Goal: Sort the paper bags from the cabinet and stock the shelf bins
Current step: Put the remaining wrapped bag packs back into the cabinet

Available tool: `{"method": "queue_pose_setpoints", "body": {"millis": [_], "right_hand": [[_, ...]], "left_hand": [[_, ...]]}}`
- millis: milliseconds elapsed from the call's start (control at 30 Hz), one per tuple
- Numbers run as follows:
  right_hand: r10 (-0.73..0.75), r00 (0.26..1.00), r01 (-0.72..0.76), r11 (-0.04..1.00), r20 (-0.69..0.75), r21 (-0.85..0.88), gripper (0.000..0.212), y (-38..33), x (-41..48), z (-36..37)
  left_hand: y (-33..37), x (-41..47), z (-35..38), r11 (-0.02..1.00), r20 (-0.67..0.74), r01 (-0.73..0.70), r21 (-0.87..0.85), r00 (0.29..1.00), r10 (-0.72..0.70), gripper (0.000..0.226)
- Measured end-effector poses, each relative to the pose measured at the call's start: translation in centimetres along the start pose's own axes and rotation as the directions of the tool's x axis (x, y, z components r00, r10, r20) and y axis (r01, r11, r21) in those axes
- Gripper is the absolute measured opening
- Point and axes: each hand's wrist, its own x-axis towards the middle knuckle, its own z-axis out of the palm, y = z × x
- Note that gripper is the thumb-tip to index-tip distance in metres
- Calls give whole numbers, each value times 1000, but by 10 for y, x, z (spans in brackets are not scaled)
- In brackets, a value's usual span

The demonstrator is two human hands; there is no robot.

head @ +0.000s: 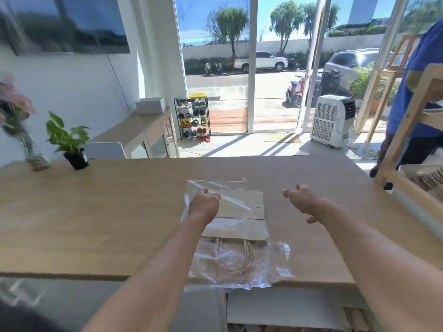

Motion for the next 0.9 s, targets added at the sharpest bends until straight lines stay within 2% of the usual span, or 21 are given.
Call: {"method": "queue_pose_setpoints", "body": {"millis": [133,233,333,400,533,700,800,900], "right_hand": [[-7,996,9,1000,92,-22,69,-17,32,29],[-1,986,7,999,167,-36,65,-20,55,49],[-7,982,21,997,189,-72,47,-16,68,62],[3,979,18,995,203,-101,38,-9,76,68],[35,970,-22,998,241,-60,34,2,98,83],[41,969,-51,998,242,35,33,6,121,103],[45,973,-50,999,228,19,27,10,133,113],[47,979,-39,998,198,-44,30,8,133,119]], "left_hand": [[-32,33,-7,982,-128,165,96,980,-153,62],[-56,51,-6,931,-217,315,184,937,-274,66],[-75,60,0,879,-242,435,194,890,-387,73],[-84,67,5,850,-254,479,219,869,-424,69],[-87,81,11,827,-284,497,264,859,-425,62],[-79,92,17,831,-240,485,272,871,-429,55],[-75,96,25,850,-218,463,251,882,-417,57],[-74,101,32,865,-198,442,237,894,-403,58]]}}
